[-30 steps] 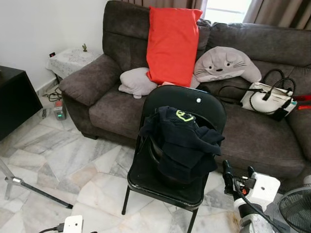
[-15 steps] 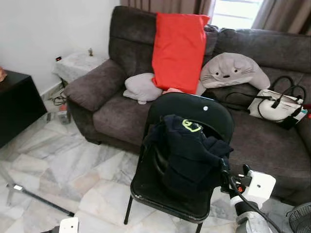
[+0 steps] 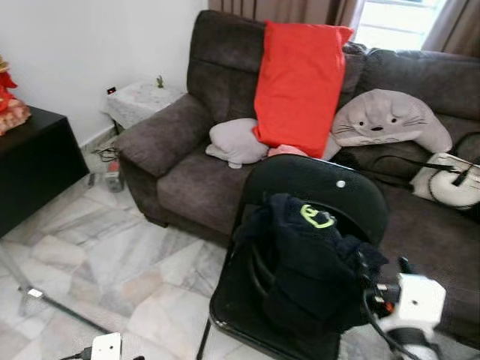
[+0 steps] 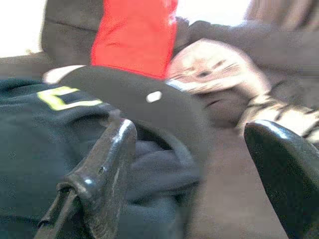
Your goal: Hang hanger
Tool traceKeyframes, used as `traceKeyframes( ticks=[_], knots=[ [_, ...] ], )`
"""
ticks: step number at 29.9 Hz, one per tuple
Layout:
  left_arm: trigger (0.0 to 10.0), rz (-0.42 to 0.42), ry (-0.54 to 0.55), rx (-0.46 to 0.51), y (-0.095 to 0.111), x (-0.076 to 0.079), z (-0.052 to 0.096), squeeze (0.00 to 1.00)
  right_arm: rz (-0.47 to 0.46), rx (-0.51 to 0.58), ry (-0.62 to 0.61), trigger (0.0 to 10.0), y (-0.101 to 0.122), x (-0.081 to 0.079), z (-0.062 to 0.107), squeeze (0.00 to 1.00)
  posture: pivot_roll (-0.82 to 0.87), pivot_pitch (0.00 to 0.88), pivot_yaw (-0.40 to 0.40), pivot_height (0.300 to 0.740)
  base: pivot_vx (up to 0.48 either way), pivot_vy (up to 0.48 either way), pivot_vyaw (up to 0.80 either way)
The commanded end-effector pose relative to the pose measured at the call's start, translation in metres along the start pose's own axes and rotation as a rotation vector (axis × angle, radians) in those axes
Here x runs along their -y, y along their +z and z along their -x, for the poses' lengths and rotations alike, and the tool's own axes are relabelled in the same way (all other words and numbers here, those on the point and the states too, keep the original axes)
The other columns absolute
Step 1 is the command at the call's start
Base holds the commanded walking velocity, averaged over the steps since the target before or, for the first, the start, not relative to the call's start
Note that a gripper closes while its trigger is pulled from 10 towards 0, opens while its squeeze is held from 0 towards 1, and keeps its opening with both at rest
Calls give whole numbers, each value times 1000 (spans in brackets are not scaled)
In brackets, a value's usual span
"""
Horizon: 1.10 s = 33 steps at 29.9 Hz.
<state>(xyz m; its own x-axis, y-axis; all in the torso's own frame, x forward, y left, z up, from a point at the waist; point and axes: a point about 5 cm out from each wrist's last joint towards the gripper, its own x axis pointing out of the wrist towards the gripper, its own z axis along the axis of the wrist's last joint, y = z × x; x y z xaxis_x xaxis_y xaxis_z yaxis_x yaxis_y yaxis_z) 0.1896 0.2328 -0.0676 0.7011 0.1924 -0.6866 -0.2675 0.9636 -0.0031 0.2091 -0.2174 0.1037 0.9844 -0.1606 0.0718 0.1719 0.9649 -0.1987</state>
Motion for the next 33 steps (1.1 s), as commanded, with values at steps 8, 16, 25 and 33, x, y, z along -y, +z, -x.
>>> traceKeyframes(
  ticks=[8, 16, 25, 33],
  knots=[
    [10000, -8, 19, -24, -4, -5, 1, 0, 299, -174, -2, 10000, -11, 16, 21, 0, 25, 10, -28, 740, 0, 0, 0],
    [10000, -10, 15, -26, -3, -6, 1, 0, 410, -292, 110, 10000, -30, 5, 15, 0, 31, 7, -28, 740, 0, 0, 0],
    [10000, -8, 12, -21, -1, -5, 0, 0, 427, -377, 187, 10000, -46, -7, 2, 0, 34, 3, -23, 740, 0, 0, 0],
    [10000, -8, 15, -20, -1, -5, 0, 0, 508, -205, 194, 10000, -22, -18, -22, 0, 41, 4, -26, 740, 0, 0, 0]
  ],
)
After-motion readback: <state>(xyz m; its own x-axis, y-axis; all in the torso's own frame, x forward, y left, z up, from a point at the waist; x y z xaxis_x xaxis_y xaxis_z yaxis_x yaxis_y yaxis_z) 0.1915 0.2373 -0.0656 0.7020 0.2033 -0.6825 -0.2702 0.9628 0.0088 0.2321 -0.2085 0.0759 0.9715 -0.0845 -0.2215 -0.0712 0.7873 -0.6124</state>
